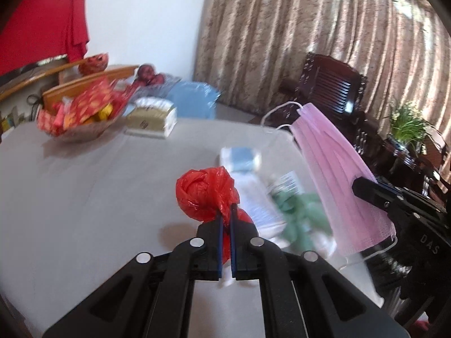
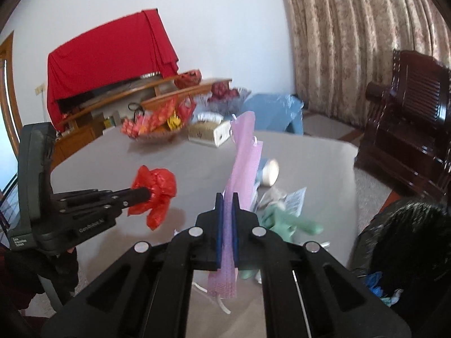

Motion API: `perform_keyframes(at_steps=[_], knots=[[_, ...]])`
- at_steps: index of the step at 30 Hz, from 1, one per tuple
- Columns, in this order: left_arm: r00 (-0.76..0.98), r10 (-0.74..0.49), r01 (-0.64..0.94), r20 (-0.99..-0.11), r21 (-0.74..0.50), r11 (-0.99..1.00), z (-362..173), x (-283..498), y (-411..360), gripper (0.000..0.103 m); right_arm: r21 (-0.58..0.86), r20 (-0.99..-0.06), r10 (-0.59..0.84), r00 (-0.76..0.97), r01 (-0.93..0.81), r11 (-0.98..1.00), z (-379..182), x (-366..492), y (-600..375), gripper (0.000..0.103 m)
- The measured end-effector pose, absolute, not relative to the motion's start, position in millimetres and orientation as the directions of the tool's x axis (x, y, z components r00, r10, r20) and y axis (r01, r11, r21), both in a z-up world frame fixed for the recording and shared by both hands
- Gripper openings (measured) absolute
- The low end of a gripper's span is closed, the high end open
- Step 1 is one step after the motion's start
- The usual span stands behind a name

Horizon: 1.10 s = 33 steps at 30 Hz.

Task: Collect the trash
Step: 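Carry the red bag and pink mask over the bin and open both tools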

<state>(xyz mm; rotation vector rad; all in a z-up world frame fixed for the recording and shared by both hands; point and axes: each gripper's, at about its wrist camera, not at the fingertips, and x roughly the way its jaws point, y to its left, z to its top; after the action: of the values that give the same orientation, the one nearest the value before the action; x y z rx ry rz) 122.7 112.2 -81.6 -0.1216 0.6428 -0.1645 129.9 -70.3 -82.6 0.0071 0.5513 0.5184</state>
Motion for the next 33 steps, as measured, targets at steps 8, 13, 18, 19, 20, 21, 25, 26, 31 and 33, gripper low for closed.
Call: perform_keyframes(at_steps=[8,13,18,19,20,21,25,26,31,33], knots=[[0.807,-0.27,0.216,-0.524,-0.163,0.963,-56.2,124.8,60.0,0.004,0.138,-0.456,0.4,0.795,-0.381,0.914,-59.8,112.9,-116.0,0.005],[0.796,-0.358,0.319,-0.488,-0.165,0.933,-46.0,127.4,14.8,0.004,0.114,-0.443,0.303,0.844,-0.283,0.952,-53.8,100.4,-163.2,0.005],[0.753,-0.46,0.44,-0.47,-0.16,0.884,-41.8,130.7,-41.5,0.004,0.101,-0.441,0.196,0.876,-0.169,0.981,-59.6,87.7,-211.9,0.005],[0.745,-0.475,0.457,-0.468,-0.161,0.875,-41.8,130.9,-50.7,0.004,0.097,-0.444,0.162,0.881,-0.133,0.986,-61.5,84.6,-226.5,0.005],[0.733,-0.494,0.479,-0.467,-0.162,0.863,-42.3,131.8,-62.7,0.004,0.096,-0.445,0.145,0.883,-0.114,0.989,-63.9,83.8,-234.4,0.005],[0.723,-0.51,0.495,-0.467,-0.165,0.853,-43.2,132.5,-72.3,0.004,0.096,-0.449,0.119,0.886,-0.084,0.992,-66.6,81.4,-247.7,0.005],[0.671,-0.572,0.556,-0.471,-0.19,0.809,-50.4,140.5,-112.9,0.004,0.083,-0.467,0.039,0.883,0.0,0.997,-81.2,75.2,-285.5,0.005],[0.663,-0.58,0.564,-0.473,-0.193,0.803,-51.5,142.6,-119.8,0.004,0.082,-0.472,0.025,0.881,0.015,0.997,-84.4,74.5,-292.7,0.005],[0.617,-0.611,0.607,-0.495,-0.196,0.771,-63.9,152.2,-168.3,0.004,0.077,-0.507,-0.034,0.861,0.084,0.993,-107.3,75.5,-324.9,0.006],[0.601,-0.616,0.618,-0.509,-0.193,0.762,-71.3,156.1,-180.1,0.004,0.077,-0.527,-0.049,0.848,0.106,0.991,-118.0,75.7,-332.9,0.008]])
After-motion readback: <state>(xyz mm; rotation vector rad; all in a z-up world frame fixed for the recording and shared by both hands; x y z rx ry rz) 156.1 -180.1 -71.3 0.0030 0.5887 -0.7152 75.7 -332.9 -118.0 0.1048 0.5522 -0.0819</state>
